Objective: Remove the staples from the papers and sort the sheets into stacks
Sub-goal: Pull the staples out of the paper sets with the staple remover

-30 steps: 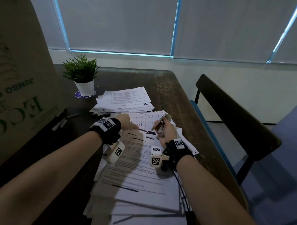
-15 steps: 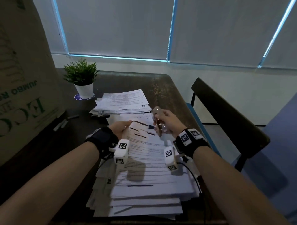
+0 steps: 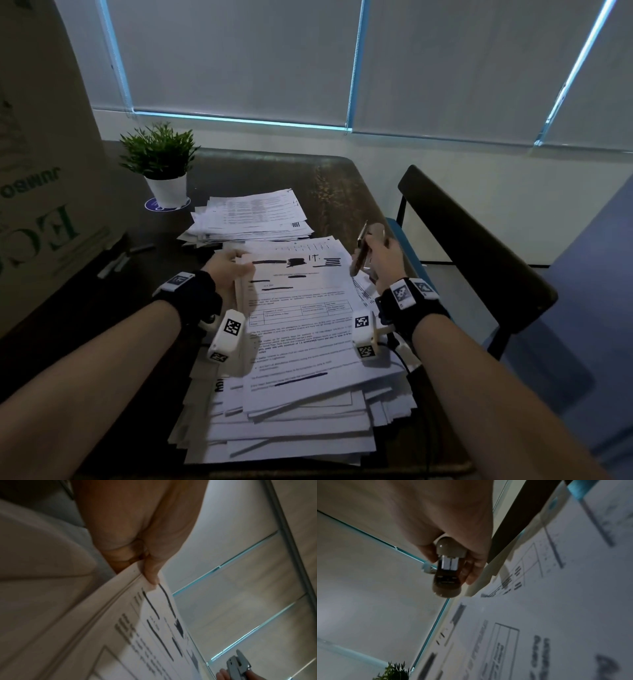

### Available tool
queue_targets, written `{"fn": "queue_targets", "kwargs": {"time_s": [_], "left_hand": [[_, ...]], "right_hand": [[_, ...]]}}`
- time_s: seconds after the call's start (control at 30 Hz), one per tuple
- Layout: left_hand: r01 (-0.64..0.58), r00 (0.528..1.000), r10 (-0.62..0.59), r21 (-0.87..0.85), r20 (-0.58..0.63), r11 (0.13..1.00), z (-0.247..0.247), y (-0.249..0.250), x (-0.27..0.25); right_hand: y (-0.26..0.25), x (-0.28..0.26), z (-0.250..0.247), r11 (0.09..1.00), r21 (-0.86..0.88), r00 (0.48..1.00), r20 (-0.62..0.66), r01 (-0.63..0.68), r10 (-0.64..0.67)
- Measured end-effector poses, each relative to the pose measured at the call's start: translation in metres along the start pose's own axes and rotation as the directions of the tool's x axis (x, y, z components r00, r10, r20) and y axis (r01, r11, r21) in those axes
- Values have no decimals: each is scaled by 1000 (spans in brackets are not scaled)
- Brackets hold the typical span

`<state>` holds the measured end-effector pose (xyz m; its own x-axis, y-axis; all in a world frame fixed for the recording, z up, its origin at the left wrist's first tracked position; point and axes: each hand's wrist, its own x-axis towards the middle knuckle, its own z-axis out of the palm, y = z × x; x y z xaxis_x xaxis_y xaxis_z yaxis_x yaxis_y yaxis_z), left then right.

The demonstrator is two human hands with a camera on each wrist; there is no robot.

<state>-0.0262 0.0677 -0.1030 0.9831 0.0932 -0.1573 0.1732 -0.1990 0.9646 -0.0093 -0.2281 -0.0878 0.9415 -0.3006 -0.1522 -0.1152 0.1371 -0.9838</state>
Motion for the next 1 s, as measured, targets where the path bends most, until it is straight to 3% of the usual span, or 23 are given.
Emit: {"fn": "queue_targets", "kwargs": {"time_s": [0.2, 0.37, 0.47, 0.53, 0.6, 0.67, 0.73, 0.83, 0.93, 1.0], "left_hand": [[-164, 984, 156, -90, -83, 982, 18, 18, -15], [-173, 973, 105, -344, -206, 923, 19, 24, -18], [-29, 1000, 25, -386, -16, 922, 11, 24, -16], [43, 992, -19, -196, 122, 980, 7, 23, -17], [38, 994, -32, -52, 103, 998, 6, 21, -18], [20, 997, -17, -42, 70, 999, 6, 22, -19], [43, 992, -37, -43, 117, 998, 7, 23, -18], [165, 943, -141, -58, 303, 985, 13, 27, -19], [224, 907, -143, -166, 397, 960, 18, 30, -18], [253, 905, -123, -285, 407, 924, 21, 31, -14]], "right_hand": [[-5, -20, 13, 945, -282, 984, 104, 167, -143], [-7, -20, 14, 941, -330, 967, 256, 82, 6], [-6, -19, 11, 966, -246, 983, 179, 80, -36], [-8, -21, 10, 996, -67, 986, 165, 51, -40], [-12, -23, 9, 998, 54, 981, 190, 33, -43], [-11, -21, 12, 995, 68, 981, 170, 79, -89], [-10, -20, 18, 974, -97, 976, 86, 206, -198], [-13, -19, 24, 812, -423, 911, 91, 402, -403], [-22, -25, 36, 794, -477, 923, 266, 377, -279], [-22, -29, 46, 714, -594, 919, 344, 370, -191]]}}
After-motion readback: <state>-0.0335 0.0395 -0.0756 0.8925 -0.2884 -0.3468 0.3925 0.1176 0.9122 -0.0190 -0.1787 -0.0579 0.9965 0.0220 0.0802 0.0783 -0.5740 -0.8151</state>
